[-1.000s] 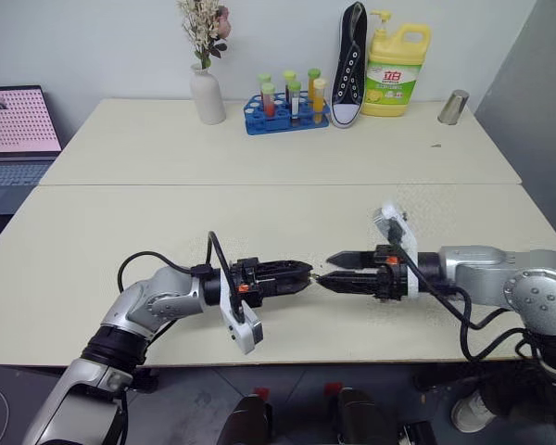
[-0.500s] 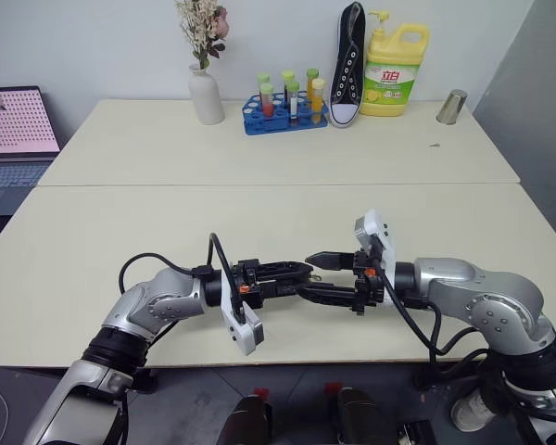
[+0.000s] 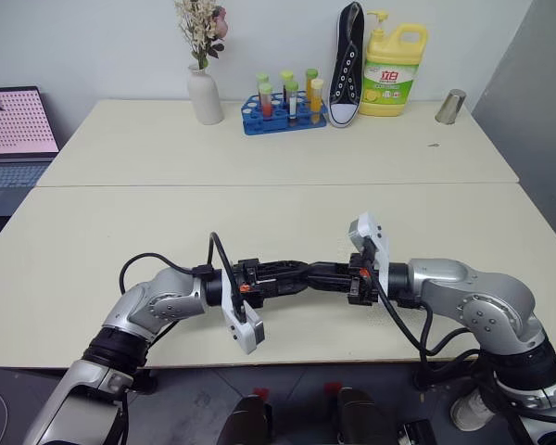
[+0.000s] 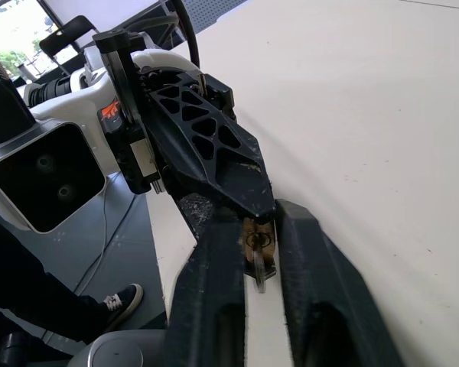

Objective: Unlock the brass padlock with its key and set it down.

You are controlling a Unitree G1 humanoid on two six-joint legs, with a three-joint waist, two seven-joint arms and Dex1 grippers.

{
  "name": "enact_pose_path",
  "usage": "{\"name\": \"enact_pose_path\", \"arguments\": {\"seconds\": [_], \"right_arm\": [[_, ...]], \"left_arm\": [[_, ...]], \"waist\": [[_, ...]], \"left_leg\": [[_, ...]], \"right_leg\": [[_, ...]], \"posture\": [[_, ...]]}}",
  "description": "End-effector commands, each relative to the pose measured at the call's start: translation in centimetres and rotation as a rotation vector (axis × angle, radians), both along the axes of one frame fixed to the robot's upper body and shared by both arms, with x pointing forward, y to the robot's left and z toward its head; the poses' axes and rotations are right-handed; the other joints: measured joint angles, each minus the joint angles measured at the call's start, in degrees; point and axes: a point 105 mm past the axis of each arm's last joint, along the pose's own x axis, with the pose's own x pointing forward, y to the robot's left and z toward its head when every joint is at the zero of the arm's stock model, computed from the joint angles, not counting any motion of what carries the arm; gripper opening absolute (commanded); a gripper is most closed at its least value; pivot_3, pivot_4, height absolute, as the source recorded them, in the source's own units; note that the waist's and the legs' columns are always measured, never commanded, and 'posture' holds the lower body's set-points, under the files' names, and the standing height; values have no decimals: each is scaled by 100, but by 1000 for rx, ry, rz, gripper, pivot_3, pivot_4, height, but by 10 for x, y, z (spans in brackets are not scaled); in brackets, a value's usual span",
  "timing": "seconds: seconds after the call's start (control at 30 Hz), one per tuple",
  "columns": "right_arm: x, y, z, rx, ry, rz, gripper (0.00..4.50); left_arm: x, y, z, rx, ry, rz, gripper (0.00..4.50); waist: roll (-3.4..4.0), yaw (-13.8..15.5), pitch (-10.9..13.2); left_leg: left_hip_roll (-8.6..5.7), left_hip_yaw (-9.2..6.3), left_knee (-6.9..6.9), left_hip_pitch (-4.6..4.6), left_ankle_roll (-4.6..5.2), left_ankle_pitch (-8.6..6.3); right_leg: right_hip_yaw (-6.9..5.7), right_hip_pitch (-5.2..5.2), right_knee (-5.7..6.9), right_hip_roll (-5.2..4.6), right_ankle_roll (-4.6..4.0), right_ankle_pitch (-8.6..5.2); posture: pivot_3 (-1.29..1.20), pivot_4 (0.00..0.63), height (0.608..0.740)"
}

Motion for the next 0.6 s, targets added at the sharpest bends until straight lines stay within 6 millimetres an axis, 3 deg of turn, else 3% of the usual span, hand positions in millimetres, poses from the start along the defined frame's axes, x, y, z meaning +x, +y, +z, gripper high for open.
{"name": "enact_pose_path", "arguments": {"seconds": [0.03,0.37,0.6], "right_arm": [[-4,2,9,27,-23,31,134],[-6,4,9,34,-22,47,134],[-1,1,7,25,-30,32,134]], "left_arm": [[-6,-4,12,-38,-34,-39,977],[-6,2,7,-73,68,-21,977],[-17,11,13,-102,91,-39,3305]], "waist": [[0,0,0],[1,-4,0],[1,-17,1]], "left_leg": [[0,0,0,0,0,0],[1,-1,0,0,0,0],[1,-2,0,0,0,0]], "right_leg": [[0,0,0,0,0,0],[0,0,0,0,0,0],[0,0,0,0,0,0]], "posture": [[0,150,740],[0,150,740],[0,150,740]]}}
